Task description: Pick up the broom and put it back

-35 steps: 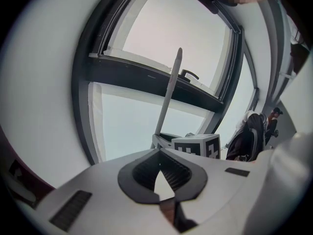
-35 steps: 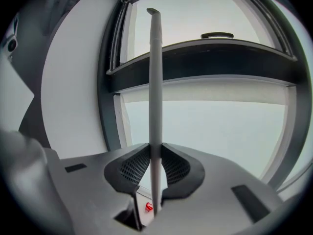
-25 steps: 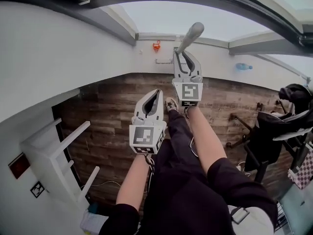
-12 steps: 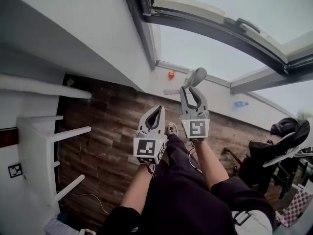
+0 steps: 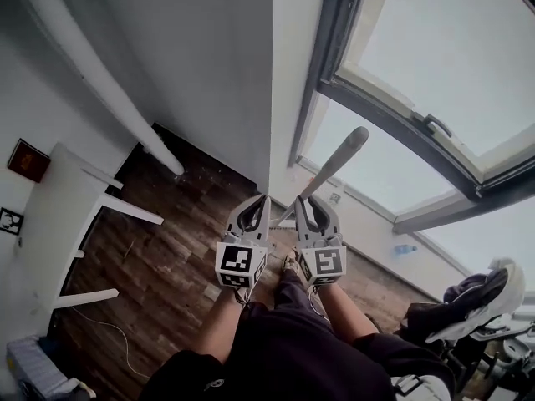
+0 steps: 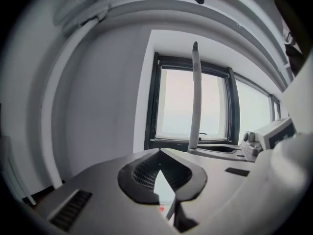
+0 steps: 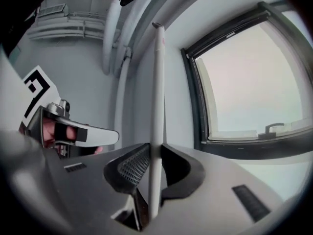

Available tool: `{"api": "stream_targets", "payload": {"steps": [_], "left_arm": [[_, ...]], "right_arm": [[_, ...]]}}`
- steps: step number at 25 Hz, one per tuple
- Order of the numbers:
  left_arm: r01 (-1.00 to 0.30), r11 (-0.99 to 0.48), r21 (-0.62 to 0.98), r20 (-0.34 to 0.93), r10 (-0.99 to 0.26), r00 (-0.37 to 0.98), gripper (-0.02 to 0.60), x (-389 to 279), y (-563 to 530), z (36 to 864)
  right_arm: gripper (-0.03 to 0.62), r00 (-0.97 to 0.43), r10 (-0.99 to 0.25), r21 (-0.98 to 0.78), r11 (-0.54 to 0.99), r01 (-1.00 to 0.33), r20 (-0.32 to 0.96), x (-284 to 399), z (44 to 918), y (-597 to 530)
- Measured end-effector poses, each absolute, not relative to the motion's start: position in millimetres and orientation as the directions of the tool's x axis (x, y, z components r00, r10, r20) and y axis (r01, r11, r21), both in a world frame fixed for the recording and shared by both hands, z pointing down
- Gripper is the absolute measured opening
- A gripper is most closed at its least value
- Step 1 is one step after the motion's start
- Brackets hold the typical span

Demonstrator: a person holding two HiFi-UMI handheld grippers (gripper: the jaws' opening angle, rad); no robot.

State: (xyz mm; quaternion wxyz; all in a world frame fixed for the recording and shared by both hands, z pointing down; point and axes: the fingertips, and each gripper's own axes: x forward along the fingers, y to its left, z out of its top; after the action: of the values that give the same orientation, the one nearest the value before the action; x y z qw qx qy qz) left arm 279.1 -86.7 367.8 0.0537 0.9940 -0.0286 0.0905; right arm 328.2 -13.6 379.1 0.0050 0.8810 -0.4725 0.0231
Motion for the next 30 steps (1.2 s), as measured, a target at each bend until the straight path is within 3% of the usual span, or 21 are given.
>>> {"api": "stream_targets", "payload": {"steps": [11, 30], "left_arm": [[-0.138, -0.989, 0.048, 0.171, -0.128, 0.977, -0.002, 212.9, -116.3, 351.7], [-0.325, -0.94, 0.105, 0.131, -0.311, 0.941, 0.0, 151.1, -165.7, 351.9]], "right_arm": [[0.089, 0.421, -0.907, -0.026, -0.421, -0.906, 0.02, 247.7, 357.7, -62.7], [0.089, 0.295, -0.955, 0.073, -0.292, -0.954, 0.032, 208.8, 360.9, -104.1]]}}
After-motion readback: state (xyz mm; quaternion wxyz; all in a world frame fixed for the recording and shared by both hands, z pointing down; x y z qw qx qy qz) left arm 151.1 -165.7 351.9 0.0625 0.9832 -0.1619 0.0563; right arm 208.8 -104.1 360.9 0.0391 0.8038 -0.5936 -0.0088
